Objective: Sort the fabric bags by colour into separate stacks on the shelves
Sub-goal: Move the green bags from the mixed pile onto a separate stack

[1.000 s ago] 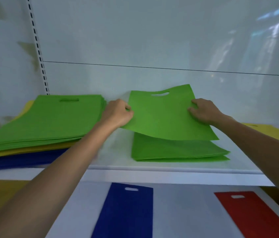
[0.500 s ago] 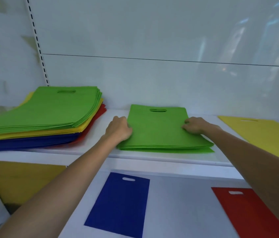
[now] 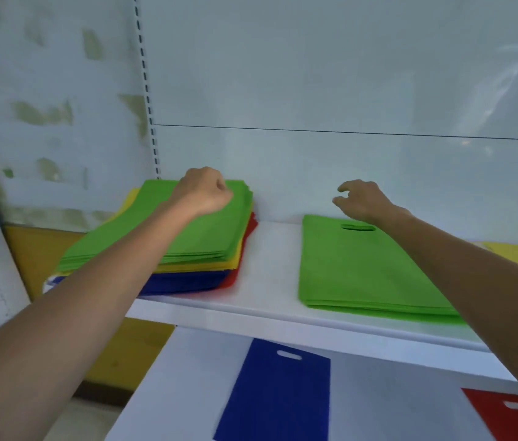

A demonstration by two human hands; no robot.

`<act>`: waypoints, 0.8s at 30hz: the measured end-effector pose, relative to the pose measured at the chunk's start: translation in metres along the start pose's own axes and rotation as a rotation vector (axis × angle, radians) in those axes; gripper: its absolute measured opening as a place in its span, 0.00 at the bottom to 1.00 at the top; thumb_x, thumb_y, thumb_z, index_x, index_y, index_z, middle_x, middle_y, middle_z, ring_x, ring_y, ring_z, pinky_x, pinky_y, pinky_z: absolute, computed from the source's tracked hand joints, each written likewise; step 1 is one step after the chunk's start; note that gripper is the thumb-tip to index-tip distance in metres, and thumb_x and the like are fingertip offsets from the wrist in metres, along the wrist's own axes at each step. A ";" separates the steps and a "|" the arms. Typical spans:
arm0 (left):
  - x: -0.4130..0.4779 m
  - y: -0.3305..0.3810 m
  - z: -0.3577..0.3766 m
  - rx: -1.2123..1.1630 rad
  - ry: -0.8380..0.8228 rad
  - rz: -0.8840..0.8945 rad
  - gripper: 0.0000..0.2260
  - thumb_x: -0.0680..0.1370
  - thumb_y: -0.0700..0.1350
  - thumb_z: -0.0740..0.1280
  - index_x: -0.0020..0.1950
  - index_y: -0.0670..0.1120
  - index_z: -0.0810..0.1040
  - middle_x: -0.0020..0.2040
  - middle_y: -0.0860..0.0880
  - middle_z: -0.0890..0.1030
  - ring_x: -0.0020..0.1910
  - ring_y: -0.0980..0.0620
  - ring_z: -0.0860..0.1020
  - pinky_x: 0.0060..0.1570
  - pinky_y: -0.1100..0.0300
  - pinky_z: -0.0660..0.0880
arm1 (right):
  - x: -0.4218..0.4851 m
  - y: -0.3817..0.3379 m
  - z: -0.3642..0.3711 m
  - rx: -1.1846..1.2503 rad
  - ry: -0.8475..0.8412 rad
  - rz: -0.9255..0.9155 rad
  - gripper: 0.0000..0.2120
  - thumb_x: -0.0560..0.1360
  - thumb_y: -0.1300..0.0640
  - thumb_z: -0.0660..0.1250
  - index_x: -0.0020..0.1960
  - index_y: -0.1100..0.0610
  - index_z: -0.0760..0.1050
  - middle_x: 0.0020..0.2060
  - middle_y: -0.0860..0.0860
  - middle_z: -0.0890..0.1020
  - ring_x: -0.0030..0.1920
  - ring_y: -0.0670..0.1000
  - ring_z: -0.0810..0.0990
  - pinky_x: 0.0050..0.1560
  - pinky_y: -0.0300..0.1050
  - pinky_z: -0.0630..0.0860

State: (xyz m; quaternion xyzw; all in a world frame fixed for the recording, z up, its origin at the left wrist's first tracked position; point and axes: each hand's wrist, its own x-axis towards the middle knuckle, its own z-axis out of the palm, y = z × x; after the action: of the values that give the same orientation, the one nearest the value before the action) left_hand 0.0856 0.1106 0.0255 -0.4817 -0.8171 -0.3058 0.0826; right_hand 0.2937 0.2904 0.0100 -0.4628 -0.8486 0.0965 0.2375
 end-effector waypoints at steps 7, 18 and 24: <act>0.001 -0.120 -0.044 0.036 -0.042 -0.139 0.06 0.75 0.41 0.63 0.43 0.49 0.79 0.52 0.44 0.81 0.54 0.43 0.77 0.55 0.54 0.74 | 0.012 -0.116 0.044 -0.009 -0.008 -0.094 0.19 0.77 0.53 0.60 0.66 0.60 0.69 0.62 0.58 0.73 0.62 0.59 0.71 0.60 0.49 0.69; 0.003 -0.213 -0.047 0.117 -0.242 -0.253 0.18 0.76 0.55 0.65 0.35 0.42 0.72 0.41 0.42 0.76 0.42 0.45 0.75 0.38 0.57 0.68 | -0.002 -0.185 0.114 -0.101 -0.201 0.050 0.16 0.75 0.52 0.67 0.52 0.65 0.72 0.53 0.59 0.76 0.45 0.54 0.71 0.46 0.44 0.72; 0.001 -0.216 -0.042 -0.003 -0.068 -0.251 0.15 0.73 0.52 0.71 0.44 0.40 0.75 0.47 0.41 0.79 0.47 0.43 0.77 0.41 0.58 0.68 | -0.006 -0.175 0.122 0.279 -0.068 0.296 0.21 0.70 0.53 0.73 0.34 0.60 0.62 0.34 0.53 0.69 0.43 0.53 0.70 0.35 0.42 0.67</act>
State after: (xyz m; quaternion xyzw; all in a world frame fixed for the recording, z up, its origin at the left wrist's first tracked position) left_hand -0.1025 0.0114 -0.0319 -0.3861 -0.8727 -0.2984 0.0151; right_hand 0.1073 0.1957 -0.0306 -0.5417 -0.7571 0.2626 0.2539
